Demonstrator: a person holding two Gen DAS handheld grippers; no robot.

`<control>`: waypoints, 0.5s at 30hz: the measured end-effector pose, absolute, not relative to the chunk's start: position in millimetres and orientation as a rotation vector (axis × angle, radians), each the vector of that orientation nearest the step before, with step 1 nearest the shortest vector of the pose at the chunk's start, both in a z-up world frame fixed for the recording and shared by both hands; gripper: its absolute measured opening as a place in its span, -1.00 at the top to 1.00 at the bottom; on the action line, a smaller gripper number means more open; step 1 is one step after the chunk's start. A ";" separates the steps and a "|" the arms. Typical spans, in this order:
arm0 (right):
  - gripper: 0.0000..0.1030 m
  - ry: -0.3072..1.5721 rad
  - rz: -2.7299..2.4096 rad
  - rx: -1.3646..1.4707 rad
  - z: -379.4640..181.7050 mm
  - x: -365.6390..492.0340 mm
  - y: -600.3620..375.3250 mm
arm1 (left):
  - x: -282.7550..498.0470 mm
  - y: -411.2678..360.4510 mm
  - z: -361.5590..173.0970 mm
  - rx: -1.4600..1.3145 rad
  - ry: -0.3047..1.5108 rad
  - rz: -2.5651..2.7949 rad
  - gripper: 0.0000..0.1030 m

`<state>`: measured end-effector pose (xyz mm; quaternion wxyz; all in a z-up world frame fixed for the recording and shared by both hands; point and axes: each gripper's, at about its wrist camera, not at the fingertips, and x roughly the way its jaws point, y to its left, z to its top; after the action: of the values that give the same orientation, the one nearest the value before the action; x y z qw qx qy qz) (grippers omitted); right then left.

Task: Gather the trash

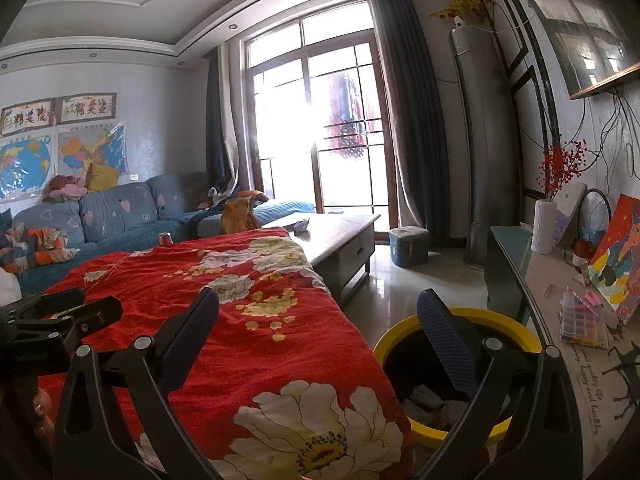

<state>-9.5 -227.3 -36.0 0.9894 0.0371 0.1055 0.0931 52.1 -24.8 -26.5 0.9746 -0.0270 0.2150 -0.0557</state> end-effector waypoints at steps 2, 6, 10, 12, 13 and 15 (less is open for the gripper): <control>-0.87 0.212 0.187 0.075 -35.5 -9.7 -227.0 | 52.0 -24.8 -26.4 -0.055 0.433 -0.113 -0.79; -0.87 0.212 0.188 0.075 -35.8 -9.4 -227.3 | 52.4 -24.8 -26.8 -0.054 0.435 -0.113 -0.79; -0.87 0.212 0.189 0.075 -35.5 -9.5 -227.5 | 51.7 -24.4 -26.8 -0.056 0.437 -0.112 -0.79; -0.87 0.213 0.188 0.075 -35.7 -9.3 -227.6 | 52.0 -24.6 -26.7 -0.058 0.436 -0.113 -0.79; -0.87 0.213 0.187 0.076 -35.4 -9.4 -227.6 | 51.2 -24.9 -26.9 -0.057 0.437 -0.114 -0.79; -0.87 0.211 0.188 0.077 -35.6 -9.3 -227.8 | 51.3 -25.5 -27.2 -0.053 0.438 -0.115 -0.79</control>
<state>-9.3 -227.8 -35.6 0.9893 0.0381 0.1052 0.0938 51.3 -25.5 -27.2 0.9741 -0.0264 0.2171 -0.0571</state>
